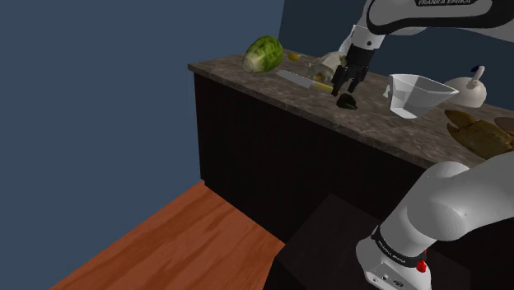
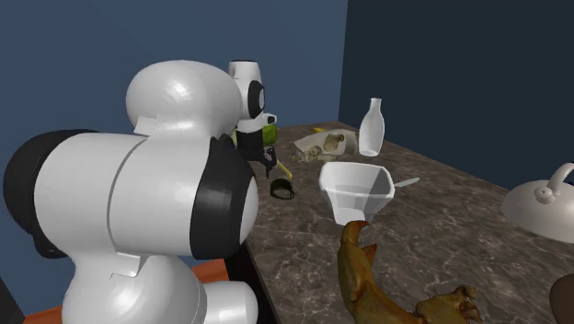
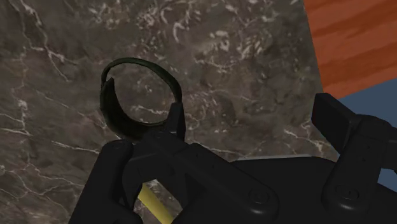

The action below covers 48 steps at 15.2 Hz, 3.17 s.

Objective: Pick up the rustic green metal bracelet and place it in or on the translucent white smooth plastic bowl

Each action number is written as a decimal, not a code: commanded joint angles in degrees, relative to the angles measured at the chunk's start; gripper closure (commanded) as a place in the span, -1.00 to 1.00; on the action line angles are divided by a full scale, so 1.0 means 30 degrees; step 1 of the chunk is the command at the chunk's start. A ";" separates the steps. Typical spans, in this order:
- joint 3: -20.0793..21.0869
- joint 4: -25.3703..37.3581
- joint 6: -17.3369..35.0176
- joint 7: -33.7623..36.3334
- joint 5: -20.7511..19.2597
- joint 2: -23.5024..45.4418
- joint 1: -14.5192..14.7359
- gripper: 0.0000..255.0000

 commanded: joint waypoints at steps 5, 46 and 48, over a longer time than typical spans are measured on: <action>-0.1746 0.0972 0.0837 -0.1590 -0.0230 0.2359 -0.0467 -1.00; -0.1534 0.3830 -0.1802 -0.1749 0.0000 0.2585 -0.0332 1.00; -0.1503 0.4418 -0.2306 -0.1785 0.0048 0.2670 -0.0304 1.00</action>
